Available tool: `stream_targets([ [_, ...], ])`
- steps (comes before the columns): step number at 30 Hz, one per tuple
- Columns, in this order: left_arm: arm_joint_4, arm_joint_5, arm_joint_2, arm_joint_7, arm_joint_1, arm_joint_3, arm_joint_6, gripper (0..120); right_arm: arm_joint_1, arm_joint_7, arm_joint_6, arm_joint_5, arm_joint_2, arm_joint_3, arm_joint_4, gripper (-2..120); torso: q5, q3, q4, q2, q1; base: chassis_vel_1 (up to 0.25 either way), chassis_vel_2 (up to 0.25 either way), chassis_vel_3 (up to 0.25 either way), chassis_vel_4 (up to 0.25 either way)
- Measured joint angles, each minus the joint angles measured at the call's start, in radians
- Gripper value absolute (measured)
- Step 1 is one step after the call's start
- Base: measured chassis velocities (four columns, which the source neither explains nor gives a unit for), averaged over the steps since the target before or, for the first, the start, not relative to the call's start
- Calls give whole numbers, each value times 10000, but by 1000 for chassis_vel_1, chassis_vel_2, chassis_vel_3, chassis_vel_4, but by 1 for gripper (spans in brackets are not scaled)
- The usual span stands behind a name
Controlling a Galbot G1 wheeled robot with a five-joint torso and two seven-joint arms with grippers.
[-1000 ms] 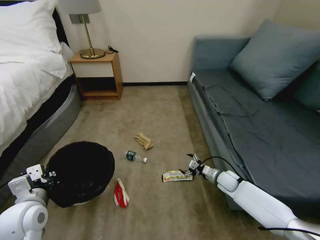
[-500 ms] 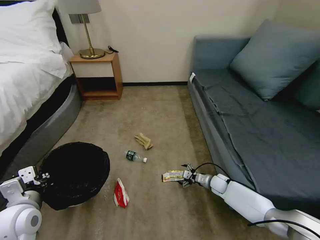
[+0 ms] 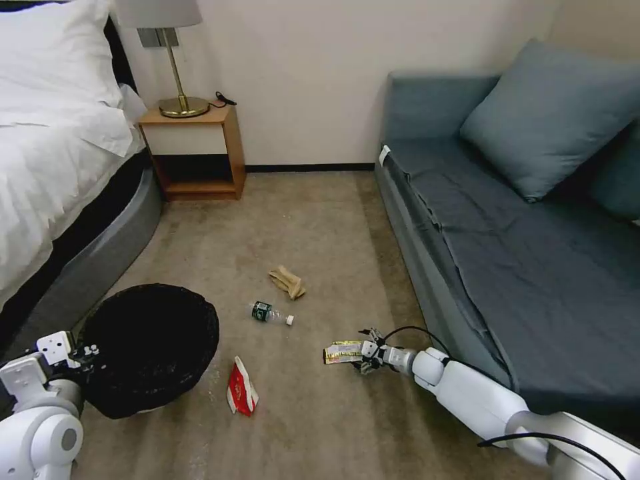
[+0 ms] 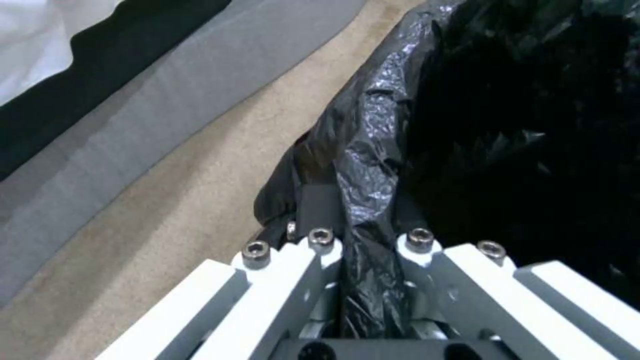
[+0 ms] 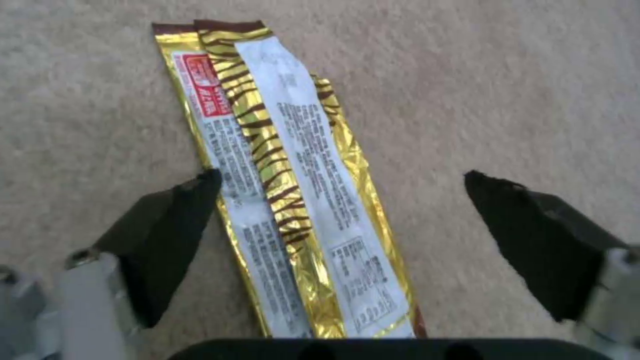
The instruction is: Pick up the trash bin, then pick up the garbage on the floor and place it into the trash bin.
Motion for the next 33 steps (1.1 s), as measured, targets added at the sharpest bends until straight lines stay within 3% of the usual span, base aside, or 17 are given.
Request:
stream_targets([
  [2, -5, -3, 9, 1, 13, -10, -7, 4, 32, -30, 65, -96, 135, 59, -233, 82, 1, 0, 0, 0, 0, 0, 0, 0, 0],
  [5, -12, -3, 10, 1, 18, -13, -12, 4, 40, -52, 98, -128, 218, 108, -390, 79, 0, 0, 0, 0, 0, 0, 0, 0, 0],
  [19, -155, 10, -22, 2, 91, 22, -19, 4, 67, -314, 162, -247, 468, 411, -959, 71, 0, -2, -1, 1, 0, 0, 0, 0, 0],
  [22, -168, 26, -56, 2, 112, 30, -28, 4, 64, -383, 211, -331, 505, 523, -1058, 55, 2, -1, 1, 1, 0, 0, 0, 0, 0],
  [33, -197, 37, -110, 1, 121, 45, -73, 4, 23, -406, 217, -433, 432, 590, -1077, 19, 1, -1, -1, 1, 0, 0, 0, 0, 0],
])
